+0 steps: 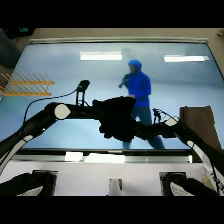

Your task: Fold the shirts.

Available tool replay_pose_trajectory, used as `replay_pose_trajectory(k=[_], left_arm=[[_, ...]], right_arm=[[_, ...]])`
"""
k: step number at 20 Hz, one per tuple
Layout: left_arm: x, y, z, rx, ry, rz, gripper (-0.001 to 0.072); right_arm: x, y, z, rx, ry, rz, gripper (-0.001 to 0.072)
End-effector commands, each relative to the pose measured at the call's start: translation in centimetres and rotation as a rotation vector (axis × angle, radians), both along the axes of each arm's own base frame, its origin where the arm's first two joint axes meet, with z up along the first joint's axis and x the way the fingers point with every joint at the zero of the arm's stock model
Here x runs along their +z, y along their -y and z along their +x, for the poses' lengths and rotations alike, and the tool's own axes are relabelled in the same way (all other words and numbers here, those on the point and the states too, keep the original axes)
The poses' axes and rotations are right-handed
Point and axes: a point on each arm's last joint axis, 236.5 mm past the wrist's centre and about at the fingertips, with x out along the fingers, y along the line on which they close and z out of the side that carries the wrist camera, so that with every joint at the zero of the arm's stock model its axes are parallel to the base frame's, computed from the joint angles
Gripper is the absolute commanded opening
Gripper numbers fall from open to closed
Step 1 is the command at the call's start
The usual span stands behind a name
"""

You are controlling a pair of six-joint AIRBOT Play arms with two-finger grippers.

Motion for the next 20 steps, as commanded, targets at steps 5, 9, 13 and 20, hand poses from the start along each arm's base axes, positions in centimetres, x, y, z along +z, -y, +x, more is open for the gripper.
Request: replay_pose_trajectory(k=[5, 9, 13, 20], left_arm=[[7.5, -0.2, 0.8, -0.014, 0.168, -0.071, 0.0038], [26.8, -2.2, 2.3, 0.03, 0.554, -0.252, 0.0039], [53.0, -9.7, -5.1, 0.167, 1.114, -0.571, 0.0039], [68.2, -18.0, -19.1, 0.243, 1.515, -0.94, 0.0039]], right_arm=[[8.1, -2.6, 4.0, 0.136, 0.204, 0.042, 0.0022], [27.0, -0.6, 9.3, 0.25, 0.772, -0.135, 0.0022], [58.4, 6.2, 4.2, -0.026, 1.615, -0.377, 0.0023], [67.9, 9.4, -8.2, -0.247, 1.748, -0.213, 0.0023]])
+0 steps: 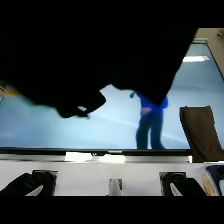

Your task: Fold the shirts.

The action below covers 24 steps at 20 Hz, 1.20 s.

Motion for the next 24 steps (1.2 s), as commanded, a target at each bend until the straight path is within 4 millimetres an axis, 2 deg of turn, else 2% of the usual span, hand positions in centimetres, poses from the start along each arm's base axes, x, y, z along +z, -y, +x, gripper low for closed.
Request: replay_pose_trajectory(k=[1, 4, 7, 9, 11, 13, 14, 16, 17, 18, 19, 21, 22, 24], left_arm=[[4.9, -3.4, -5.0, 0.037, 0.191, -0.128, 0.0039], [4.4, -2.1, -1.6, 0.165, 0.238, -0.061, 0.0039], [3.4, -0.5, 3.3, 0.326, 0.283, 0.004, 0.0039], [0.9, 1.0, 8.4, 0.366, 0.219, 0.087, 0.0039], [-3.7, 1.8, 15.4, 0.361, 0.063, 0.178, 0.0039], [-10.7, 1.2, 23.5, 0.322, -0.195, 0.238, 0.0039], [-15.6, 0.5, 27.5, 0.298, -0.354, 0.275, 0.0039], [-26.4, -0.2, 33.2, 0.237, -0.671, 0.375, 0.0039], [-32.0, -0.2, 34.6, 0.191, -0.83, 0.427, 0.004], [-37.6, 0.0, 35.1, 0.13, -0.998, 0.479, 0.004], [-42.7, 0.6, 34.7, 0.064, -1.152, 0.531, 0.004], [-50.4, 2.3, 33.0, -0.061, -1.373, 0.632, 0.0043], [-53.1, 3.1, 32.0, -0.109, -1.463, 0.665, 0.0126], [-57.6, 4.2, 29.1, -0.194, -1.681, 0.691, 0.0664]], right_arm=[[0.5, 1.2, -3.2, -0.005, -0.05, 0.08, 0.0023], [-3.7, -0.3, -0.3, 0.034, -0.249, 0.064, 0.0023], [-9.8, -1.7, 3.2, 0.051, -0.484, -0.02, 0.0023], [-14.2, -2.4, 5.8, 0.058, -0.65, -0.074, 0.0023], [-18.8, -2.9, 8.3, 0.064, -0.814, -0.124, 0.0023], [-22.9, -3.5, 11.2, 0.067, -0.94, -0.148, 0.0023], [-25.1, -3.8, 12.7, 0.067, -0.999, -0.155, 0.0023], [-29.2, -4.2, 15.4, 0.066, -1.099, -0.169, 0.0023], [-31.0, -4.4, 16.6, 0.064, -1.142, -0.174, 0.0023], [-32.8, -4.6, 17.6, 0.064, -1.185, -0.18, 0.0023], [-34.4, -4.8, 18.5, 0.065, -1.222, -0.184, 0.0023], [-37.5, -5.0, 19.7, 0.066, -1.294, -0.195, 0.0023], [-38.7, -5.1, 20.0, 0.068, -1.327, -0.202, 0.0023], [-40.3, -5.1, 20.1, 0.077, -1.368, -0.227, 0.0023]])
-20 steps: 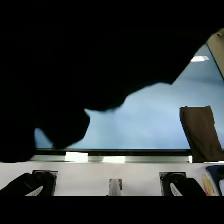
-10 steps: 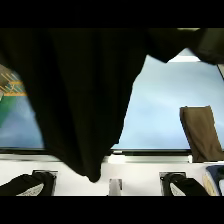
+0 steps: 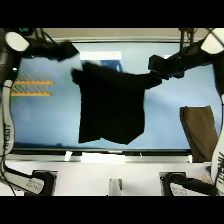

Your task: Fold the shirts.

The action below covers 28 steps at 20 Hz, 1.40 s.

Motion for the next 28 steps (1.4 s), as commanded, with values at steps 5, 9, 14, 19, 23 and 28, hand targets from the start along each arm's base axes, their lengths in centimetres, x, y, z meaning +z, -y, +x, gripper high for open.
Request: replay_pose_trajectory(k=[5, 9, 14, 19, 23, 28], left_arm=[[-12.7, 2.6, -13.0, -0.271, -0.681, 0.136, 0.068], [-14.2, 6.6, -19.1, -0.312, -0.677, 0.139, 0.068], [-19.7, 9.9, -29.0, -0.127, -0.759, -0.044, 0.0681], [-25.0, 11.3, -32.6, 0.05, -0.848, -0.173, 0.068], [-25.8, 13.2, -31.3, 0.131, -0.813, -0.242, 0.0679], [-26.2, 14.5, -29.0, 0.215, -0.761, -0.304, 0.0666]], right_arm=[[-3.9, -0.4, -0.8, 0.088, -0.127, -0.044, 0.0023], [-4.2, -0.2, -1.5, 0.133, -0.142, -0.067, 0.0024], [-4.0, -0.3, -1.1, 0.134, -0.122, -0.064, 0.0024], [-4.0, -0.8, -1.6, 0.148, -0.139, -0.047, 0.0024], [-3.9, -1.1, -1.8, 0.148, -0.147, -0.032, 0.0024], [-3.4, -2.4, -2.2, 0.156, -0.16, 0.03, 0.0024]])
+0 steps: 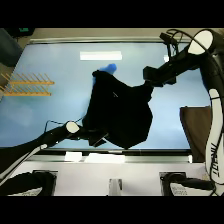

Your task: Fold the shirts.

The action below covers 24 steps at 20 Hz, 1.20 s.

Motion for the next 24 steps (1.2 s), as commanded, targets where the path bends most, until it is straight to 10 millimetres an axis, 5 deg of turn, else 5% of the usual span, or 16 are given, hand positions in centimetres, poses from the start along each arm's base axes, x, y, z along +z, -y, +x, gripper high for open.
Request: replay_pose_trajectory(k=[1, 4, 9, 12, 14, 15, 17, 20, 22, 24], left_arm=[[-0.7, 0.5, 2.2, 0.11, 0.05, 0.0, 0.0665], [-0.7, 0.4, 3.8, 0.201, 0.059, -0.011, 0.0607], [-0.9, -0.1, 5.0, 0.248, 0.086, 0.0, 0.0041], [0.2, 0.1, 5.0, 0.181, 0.158, -0.005, 0.0038], [4.2, 0.5, 5.8, 0.046, 0.365, -0.028, 0.0037], [7.4, 0.6, 6.3, -0.02, 0.498, -0.05, 0.0037], [17.1, -0.5, 7.7, -0.092, 0.821, -0.107, 0.0037], [37.0, -8.1, 8.8, 0.092, 1.293, -0.186, 0.0038], [49.7, -15.7, 5.7, 0.292, 1.571, -0.198, 0.0037], [58.7, -21.7, -0.2, 0.451, 1.815, -0.16, 0.0037]], right_arm=[[0.5, -1.3, -0.4, 0.006, -0.018, 0.058, 0.0024], [0.9, -1.9, -0.7, 0.017, -0.024, 0.089, 0.0024], [1.5, -2.3, -1.0, 0.024, -0.015, 0.108, 0.0024], [2.5, -2.0, -1.3, 0.023, 0.012, 0.105, 0.0024], [3.7, -1.5, -1.2, 0.021, 0.071, 0.09, 0.0024], [4.8, -1.3, -1.1, 0.023, 0.12, 0.089, 0.0024], [8.6, -0.5, -0.4, 0.003, 0.287, 0.076, 0.0024], [19.8, 3.6, 0.8, -0.137, 0.704, 0.015, 0.0024], [29.8, 7.7, -1.6, -0.276, 1.019, -0.013, 0.0024], [38.8, 11.3, -7.2, -0.409, 1.298, 0.009, 0.0024]])
